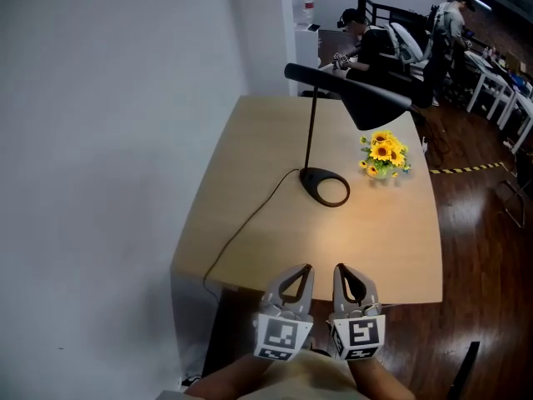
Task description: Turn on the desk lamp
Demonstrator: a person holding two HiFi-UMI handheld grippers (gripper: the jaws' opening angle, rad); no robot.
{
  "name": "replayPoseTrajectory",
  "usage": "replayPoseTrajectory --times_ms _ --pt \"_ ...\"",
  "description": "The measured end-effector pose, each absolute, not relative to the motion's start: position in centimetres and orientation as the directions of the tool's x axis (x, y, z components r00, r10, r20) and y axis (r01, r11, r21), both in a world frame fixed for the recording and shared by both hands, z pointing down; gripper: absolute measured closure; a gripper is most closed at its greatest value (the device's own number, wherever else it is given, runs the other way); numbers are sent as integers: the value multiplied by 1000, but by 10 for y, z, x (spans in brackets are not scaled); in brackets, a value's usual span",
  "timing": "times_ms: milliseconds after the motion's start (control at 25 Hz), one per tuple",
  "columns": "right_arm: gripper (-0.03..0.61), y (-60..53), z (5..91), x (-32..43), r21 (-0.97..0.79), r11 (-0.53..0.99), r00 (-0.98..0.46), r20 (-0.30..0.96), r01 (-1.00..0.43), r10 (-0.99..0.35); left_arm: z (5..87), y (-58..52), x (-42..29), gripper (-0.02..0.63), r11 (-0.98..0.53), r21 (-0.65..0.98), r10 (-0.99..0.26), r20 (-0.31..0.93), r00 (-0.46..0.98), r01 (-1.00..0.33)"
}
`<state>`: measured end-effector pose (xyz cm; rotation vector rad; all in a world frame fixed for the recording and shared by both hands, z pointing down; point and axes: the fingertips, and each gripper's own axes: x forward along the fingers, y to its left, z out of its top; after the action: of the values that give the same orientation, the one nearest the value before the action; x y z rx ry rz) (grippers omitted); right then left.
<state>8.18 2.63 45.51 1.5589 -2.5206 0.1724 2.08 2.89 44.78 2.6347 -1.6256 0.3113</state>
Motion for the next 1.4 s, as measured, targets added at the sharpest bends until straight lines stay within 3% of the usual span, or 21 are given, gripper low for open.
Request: replayPoseTrajectory --times_ms 640,1400 --pt "580 65 454 73 -8 324 -317 228 -946 -921 466 53 -47 620 -453 -41 -875 211 435 -891" --pt "583 76 473 76 -39 300 -299 270 -953 -915 476 55 -45 620 -488 -35 -855 221 470 -872"
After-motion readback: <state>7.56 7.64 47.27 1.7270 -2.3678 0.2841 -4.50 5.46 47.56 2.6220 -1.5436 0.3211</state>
